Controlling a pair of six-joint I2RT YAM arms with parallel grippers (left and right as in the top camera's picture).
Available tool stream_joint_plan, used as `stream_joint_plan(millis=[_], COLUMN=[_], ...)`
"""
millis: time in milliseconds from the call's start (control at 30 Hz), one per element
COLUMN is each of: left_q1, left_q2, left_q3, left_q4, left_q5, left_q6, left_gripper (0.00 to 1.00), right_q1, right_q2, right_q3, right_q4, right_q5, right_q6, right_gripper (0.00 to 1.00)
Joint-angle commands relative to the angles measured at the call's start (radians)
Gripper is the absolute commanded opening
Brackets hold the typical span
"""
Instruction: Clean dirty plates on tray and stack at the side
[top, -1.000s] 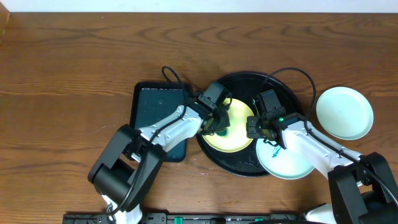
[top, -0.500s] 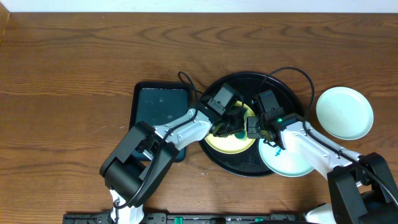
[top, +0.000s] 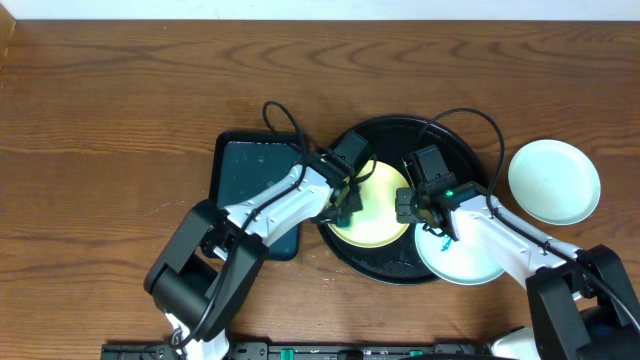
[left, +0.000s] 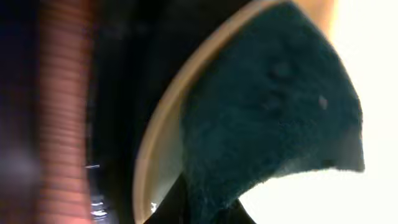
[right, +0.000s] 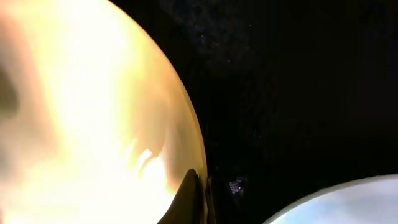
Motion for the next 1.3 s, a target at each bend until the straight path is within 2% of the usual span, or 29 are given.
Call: stream_joint_plan(millis=[0, 133, 267, 433, 600, 733, 900, 1000, 1100, 1133, 1200, 1267], left_q1=[0.021, 0.021, 0.021, 0.021, 0.033, 0.079, 0.177, 0.245, 0.317, 0.331, 0.352, 0.369], left_q2=[0.044, 0.032, -0.033, -0.190, -0.368, -0.454, -0.463, -0.460, -0.457, -0.457, -0.457, -0.457], left_q3=[-0.024, -0.019, -0.017, -0.017, -0.018, -0.018, -0.063, -0.130, -0.212, -0.230, -0.254, -0.259], left_q4=[-0.097, -0.152, -0.190, -0.194, -0.209, -0.266, -0.297, -0.274, -0.194, -0.169, -0.138, -0.137], left_q5=[-0.386, -0.455, -0.387, -0.313, -0.307, -0.307, -0.307, -0.296, -0.167, -0.126, -0.074, -0.043], left_q6=[0.041, 0.041, 0.040, 0.041, 0.079, 0.111, 0.127, 0.130, 0.214, 0.241, 0.277, 0.304], left_gripper=[0.07, 0.07, 0.08, 0.07, 0.08, 0.09, 0.13, 0.17, 0.25, 0.31, 0.49, 0.61], right_q1=[0.014, 0.014, 0.014, 0.014, 0.014, 0.014, 0.018, 0.027, 0.057, 0.063, 0.076, 0.080], right_q2=[-0.010, -0.010, -0.010, -0.010, -0.010, -0.012, -0.062, -0.136, -0.251, -0.274, -0.311, -0.328], right_q3=[0.008, 0.008, 0.008, 0.008, 0.008, 0.009, 0.029, 0.046, 0.056, 0.056, 0.056, 0.056], right_q4=[-0.009, -0.012, -0.014, -0.020, -0.026, -0.010, -0.009, -0.025, -0.051, -0.051, -0.050, -0.051], right_q5=[0.022, 0.023, 0.038, 0.044, 0.120, 0.159, 0.161, 0.159, 0.177, 0.183, 0.198, 0.182], right_q6=[-0.027, -0.027, -0.027, -0.027, -0.020, -0.021, -0.108, -0.164, -0.217, -0.225, -0.227, -0.227], right_gripper=[0.01, 0.01, 0.01, 0.01, 0.01, 0.01, 0.01, 0.01, 0.01, 0.01, 0.01, 0.01])
